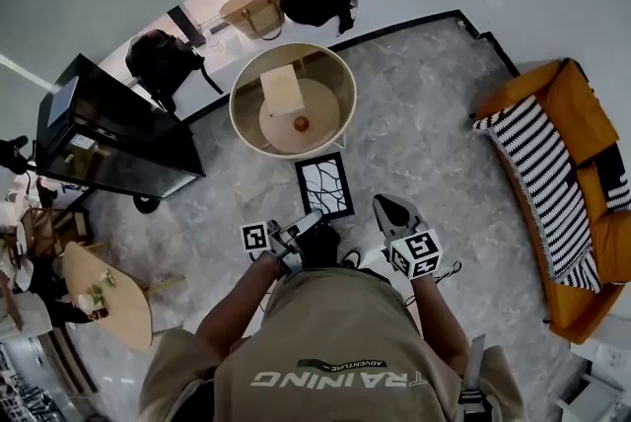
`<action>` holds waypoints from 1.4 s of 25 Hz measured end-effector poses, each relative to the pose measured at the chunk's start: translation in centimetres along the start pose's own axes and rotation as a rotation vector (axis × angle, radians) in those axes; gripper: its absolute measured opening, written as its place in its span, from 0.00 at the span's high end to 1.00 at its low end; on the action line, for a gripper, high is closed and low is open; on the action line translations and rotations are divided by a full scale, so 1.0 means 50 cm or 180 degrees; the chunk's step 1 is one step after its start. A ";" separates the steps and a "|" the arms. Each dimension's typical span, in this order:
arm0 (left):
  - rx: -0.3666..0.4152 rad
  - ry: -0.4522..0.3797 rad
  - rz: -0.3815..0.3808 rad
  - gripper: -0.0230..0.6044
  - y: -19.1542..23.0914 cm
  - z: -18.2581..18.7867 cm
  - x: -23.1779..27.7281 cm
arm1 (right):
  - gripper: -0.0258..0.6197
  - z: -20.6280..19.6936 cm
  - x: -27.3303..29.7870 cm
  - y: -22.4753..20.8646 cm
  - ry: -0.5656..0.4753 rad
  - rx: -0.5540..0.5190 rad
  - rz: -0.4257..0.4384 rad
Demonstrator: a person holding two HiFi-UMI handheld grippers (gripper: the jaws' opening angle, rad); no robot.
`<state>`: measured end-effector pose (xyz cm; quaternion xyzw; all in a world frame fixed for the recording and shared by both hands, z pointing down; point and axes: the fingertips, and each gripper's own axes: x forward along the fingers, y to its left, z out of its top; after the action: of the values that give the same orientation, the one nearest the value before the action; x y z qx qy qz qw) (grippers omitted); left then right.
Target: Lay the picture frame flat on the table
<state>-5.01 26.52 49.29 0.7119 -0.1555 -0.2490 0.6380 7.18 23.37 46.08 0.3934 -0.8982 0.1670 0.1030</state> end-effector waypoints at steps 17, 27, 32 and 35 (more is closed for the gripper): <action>-0.0058 0.0234 -0.0095 0.85 0.022 0.368 0.168 | 0.95 0.179 0.281 -0.172 -0.0112 0.0051 -0.0243; -0.0057 0.0328 0.0047 0.85 0.074 0.504 0.234 | 0.95 0.218 0.407 -0.275 -0.0044 0.0069 -0.0261; -0.0108 0.0260 0.0078 0.85 0.096 0.552 0.279 | 0.95 0.237 0.485 -0.336 0.0024 0.0001 -0.0070; -0.0097 0.0146 0.0067 0.85 0.110 0.581 0.315 | 0.95 0.252 0.523 -0.377 0.0065 -0.0036 0.0076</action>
<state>-7.50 -6.84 50.44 0.7059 -0.1445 -0.2282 0.6548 2.98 -10.99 46.88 0.3804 -0.9026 0.1672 0.1124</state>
